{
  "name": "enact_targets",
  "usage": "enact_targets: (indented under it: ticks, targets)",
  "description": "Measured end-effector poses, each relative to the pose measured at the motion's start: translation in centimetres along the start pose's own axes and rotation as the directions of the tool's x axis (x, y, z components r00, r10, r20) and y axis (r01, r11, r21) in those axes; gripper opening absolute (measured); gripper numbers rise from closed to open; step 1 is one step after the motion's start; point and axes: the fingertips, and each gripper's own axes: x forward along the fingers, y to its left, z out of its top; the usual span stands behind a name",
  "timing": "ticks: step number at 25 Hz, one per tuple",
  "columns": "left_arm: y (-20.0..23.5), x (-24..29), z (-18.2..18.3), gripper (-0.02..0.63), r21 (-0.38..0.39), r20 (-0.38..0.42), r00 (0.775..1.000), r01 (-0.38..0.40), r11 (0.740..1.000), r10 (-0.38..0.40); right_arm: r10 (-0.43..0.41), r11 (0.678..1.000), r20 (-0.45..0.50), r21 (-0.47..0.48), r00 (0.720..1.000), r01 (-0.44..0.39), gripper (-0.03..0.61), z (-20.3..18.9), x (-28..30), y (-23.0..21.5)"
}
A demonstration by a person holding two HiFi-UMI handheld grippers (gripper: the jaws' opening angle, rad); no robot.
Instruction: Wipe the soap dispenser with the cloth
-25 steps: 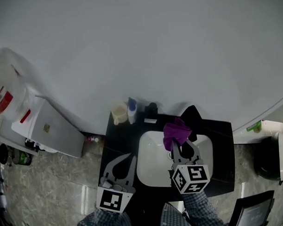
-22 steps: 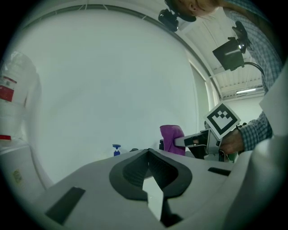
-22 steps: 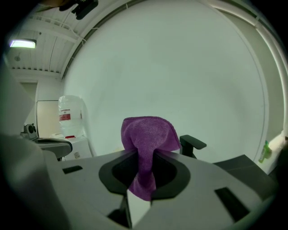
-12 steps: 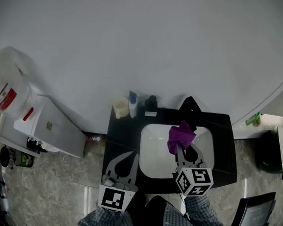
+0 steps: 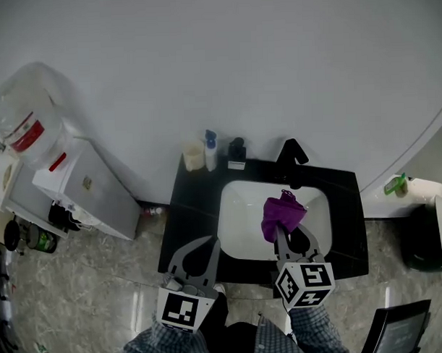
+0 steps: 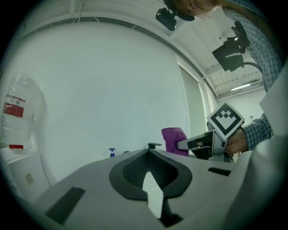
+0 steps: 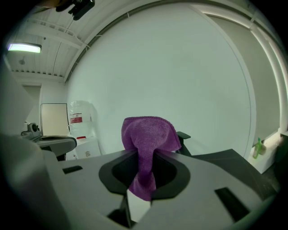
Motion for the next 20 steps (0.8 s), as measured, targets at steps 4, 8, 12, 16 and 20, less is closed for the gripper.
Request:
enact_targets:
  ticks: [4,8,12,16,20]
  targets:
    - [-3.0,-3.6,0.5,0.002,-0.009,0.008,1.0,-0.013,1.0,0.013,0.004,1.0,0.017,0.009,1.0,-0.004,0.075,-0.7,-4.8,0.6]
    - [-6.1,-7.0,0.5,0.002,-0.009,0.011,1.0,-0.028,1.0,0.028,0.004,0.999,0.043,0.039,0.999,-0.006,0.075,-1.5,-9.9,0.7]
    - [-9.5,-10.3,0.1,0.002,-0.013,0.015,0.999,-0.033,0.999,0.033,0.01,1.0,0.06,0.026,0.998,-0.012,0.075,-2.5,-14.8,1.1]
    - [-12.7,-13.4,-0.2,0.002,-0.016,0.022,0.999,-0.034,0.999,0.035,0.016,1.0,0.062,0.022,0.998,-0.017,0.075,-3.9,-19.3,1.8]
    - [-15.6,-15.9,-0.1,0.002,0.003,0.001,1.0,-0.012,1.0,0.012,0.017,1.0,0.06,0.024,0.998,-0.018,0.075,-4.5,-23.2,2.3]
